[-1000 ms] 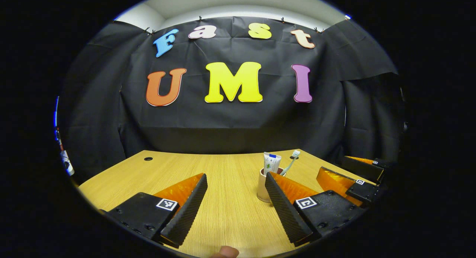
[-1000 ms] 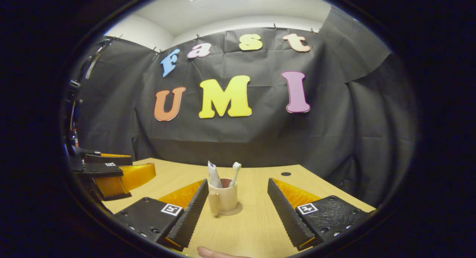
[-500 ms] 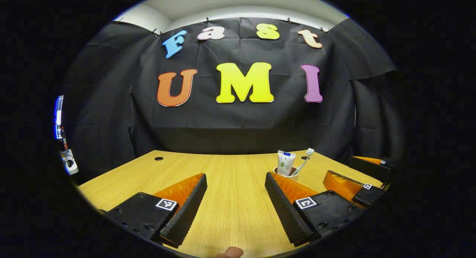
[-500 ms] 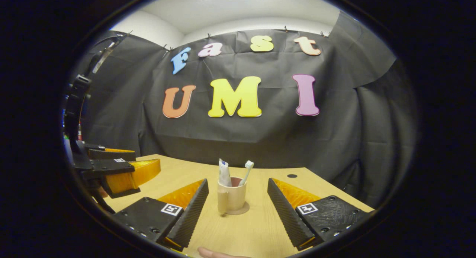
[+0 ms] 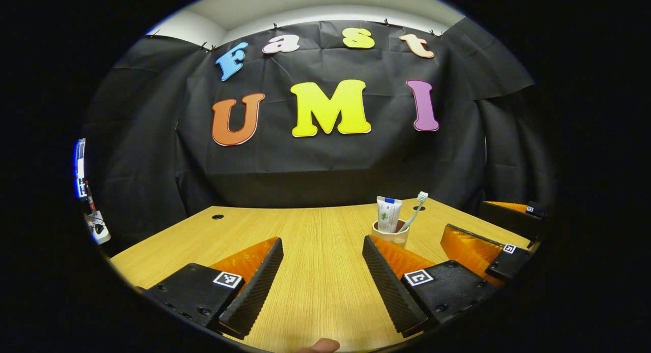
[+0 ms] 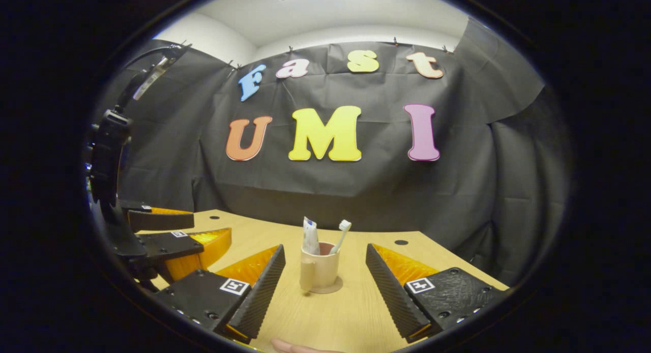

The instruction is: Put the toothbrush and toothpaste on the desktop into the cup, then pick up the cup and place it on the coaster on the desktop.

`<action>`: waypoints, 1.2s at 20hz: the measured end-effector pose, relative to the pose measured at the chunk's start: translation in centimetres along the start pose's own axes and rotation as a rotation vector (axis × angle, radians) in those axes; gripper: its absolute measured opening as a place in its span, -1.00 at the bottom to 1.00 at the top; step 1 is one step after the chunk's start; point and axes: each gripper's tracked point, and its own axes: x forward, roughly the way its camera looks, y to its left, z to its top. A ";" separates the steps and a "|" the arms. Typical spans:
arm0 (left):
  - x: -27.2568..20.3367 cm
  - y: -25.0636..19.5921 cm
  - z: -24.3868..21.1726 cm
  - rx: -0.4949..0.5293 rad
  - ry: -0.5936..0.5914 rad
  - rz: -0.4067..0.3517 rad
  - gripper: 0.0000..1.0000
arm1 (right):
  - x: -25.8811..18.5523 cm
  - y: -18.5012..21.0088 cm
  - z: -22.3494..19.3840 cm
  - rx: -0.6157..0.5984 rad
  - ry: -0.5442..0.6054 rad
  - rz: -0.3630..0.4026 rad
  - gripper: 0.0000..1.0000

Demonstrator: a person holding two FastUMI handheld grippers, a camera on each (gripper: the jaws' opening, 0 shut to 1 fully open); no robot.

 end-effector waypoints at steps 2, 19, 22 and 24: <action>-0.1 0.0 0.0 -0.003 -0.001 -0.002 0.99 | -0.1 0.1 0.0 -0.007 -0.003 0.003 0.92; 0.1 -0.7 -1.1 -0.016 0.029 -0.025 0.98 | -0.1 0.1 -0.1 0.007 -0.002 0.006 0.89; 0.0 -0.9 -1.2 -0.019 0.032 -0.027 0.98 | 0.0 0.2 -0.3 0.004 0.002 0.009 0.89; 0.1 -0.8 -1.1 -0.016 0.030 -0.026 0.99 | -0.1 0.4 -0.2 0.004 0.004 0.011 0.89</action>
